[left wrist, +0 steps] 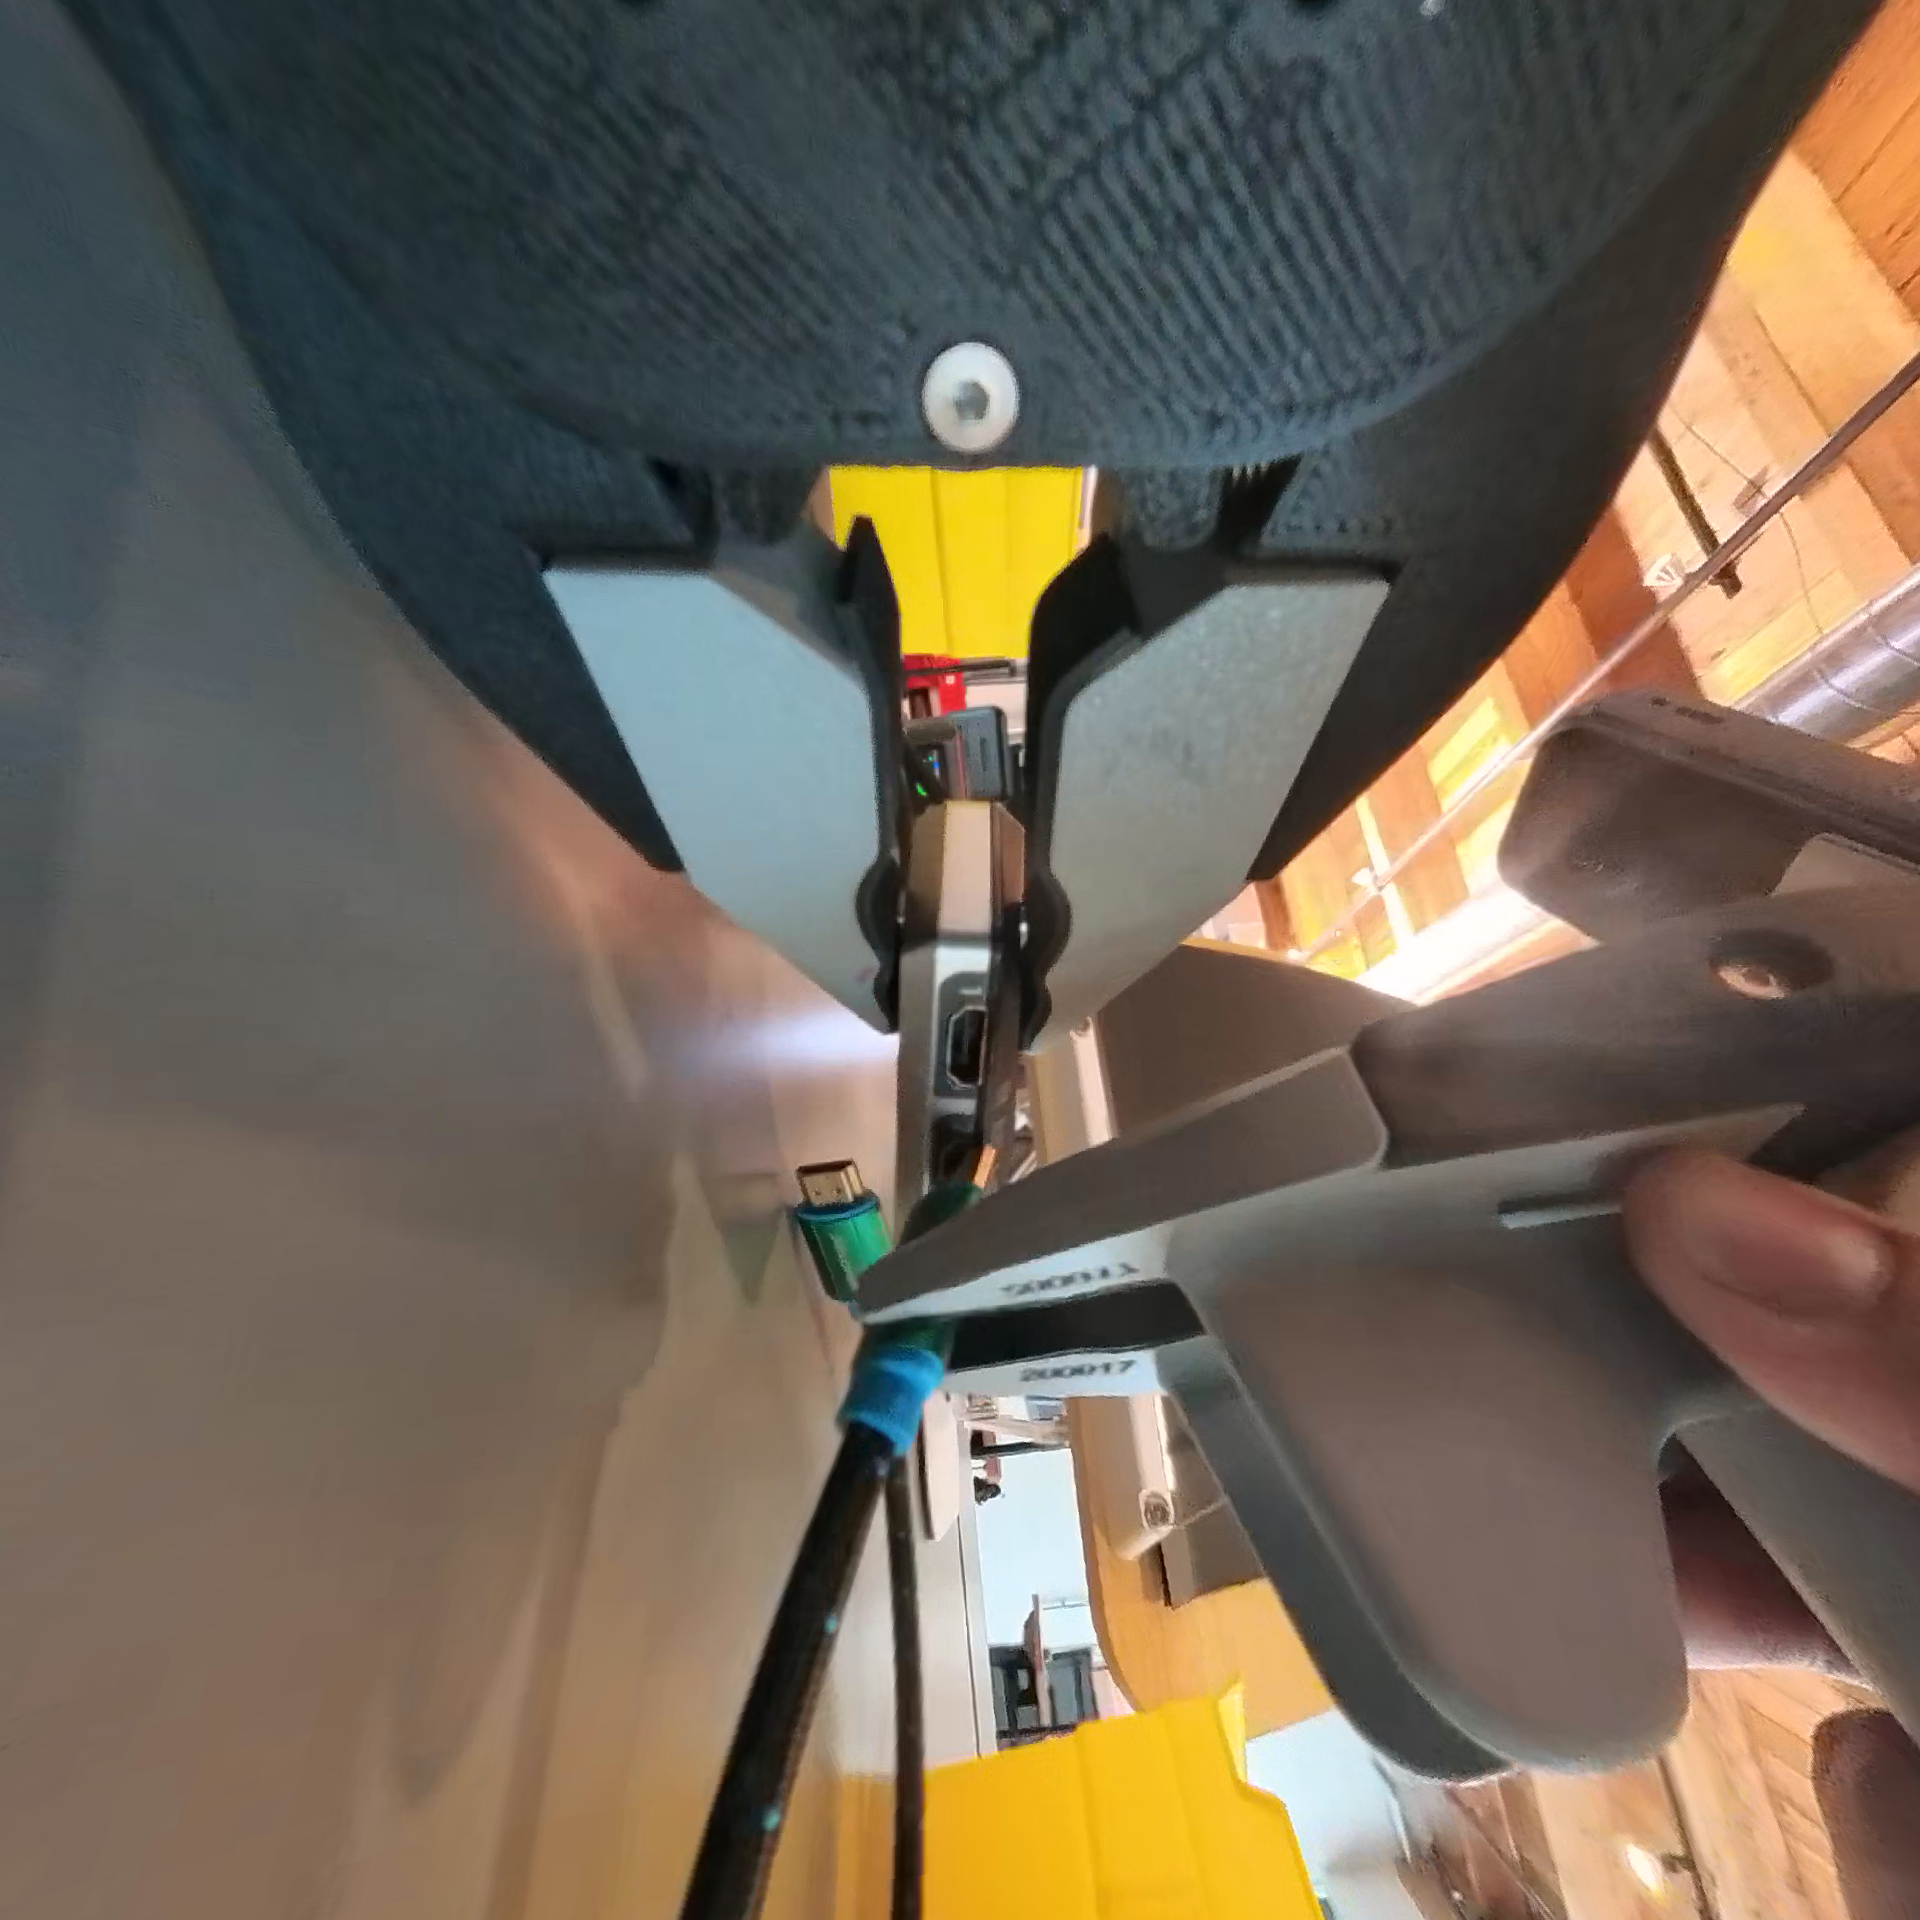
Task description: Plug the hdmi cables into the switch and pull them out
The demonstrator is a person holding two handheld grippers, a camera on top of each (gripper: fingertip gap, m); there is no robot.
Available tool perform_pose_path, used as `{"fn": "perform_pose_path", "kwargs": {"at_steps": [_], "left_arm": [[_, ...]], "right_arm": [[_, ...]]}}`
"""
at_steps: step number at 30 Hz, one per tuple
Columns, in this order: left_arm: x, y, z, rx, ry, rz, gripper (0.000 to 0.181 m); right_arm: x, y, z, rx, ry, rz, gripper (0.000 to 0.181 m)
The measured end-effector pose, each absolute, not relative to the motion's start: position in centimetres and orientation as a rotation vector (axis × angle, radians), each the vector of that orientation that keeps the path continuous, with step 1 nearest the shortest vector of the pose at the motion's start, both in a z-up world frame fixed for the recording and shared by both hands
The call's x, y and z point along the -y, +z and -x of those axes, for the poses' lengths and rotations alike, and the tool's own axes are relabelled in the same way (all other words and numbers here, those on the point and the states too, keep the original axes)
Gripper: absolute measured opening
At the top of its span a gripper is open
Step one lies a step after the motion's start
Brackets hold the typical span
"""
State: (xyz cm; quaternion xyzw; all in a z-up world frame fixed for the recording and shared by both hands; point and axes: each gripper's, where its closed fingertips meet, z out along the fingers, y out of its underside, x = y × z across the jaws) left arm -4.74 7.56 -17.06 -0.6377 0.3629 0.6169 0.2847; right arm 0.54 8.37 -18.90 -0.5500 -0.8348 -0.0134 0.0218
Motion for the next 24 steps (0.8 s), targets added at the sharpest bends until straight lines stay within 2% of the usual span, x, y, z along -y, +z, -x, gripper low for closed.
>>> {"fn": "perform_pose_path", "kwargs": {"at_steps": [7,10,15,17,20,24], "left_arm": [[-7.6,-17.4,5.1,-0.99,1.68,1.722,0.017],[-7.4,-17.5,5.6,-0.978,1.678,1.734,0.017],[-7.4,-17.7,6.4,-0.879,1.564,1.815,0.018],[-7.4,-17.7,6.5,-0.884,1.573,1.812,0.018],[-7.4,-17.7,6.3,-0.885,1.557,1.81,0.018],[-7.5,-17.7,6.1,-0.892,1.547,1.802,0.018]], "right_arm": [[-8.3,-19.4,0.0,2.563,-0.277,1.499,0.012],[-8.3,-19.5,0.6,2.539,-0.149,1.458,0.013],[-8.3,-19.2,0.6,2.347,0.336,1.443,0.016],[-8.8,-19.6,-0.1,2.264,0.4,1.411,0.035],[-9.5,-19.9,-0.9,2.139,0.414,1.363,0.031],[-10.1,-20.0,-1.9,2.1,0.53,1.443,0.037]]}}
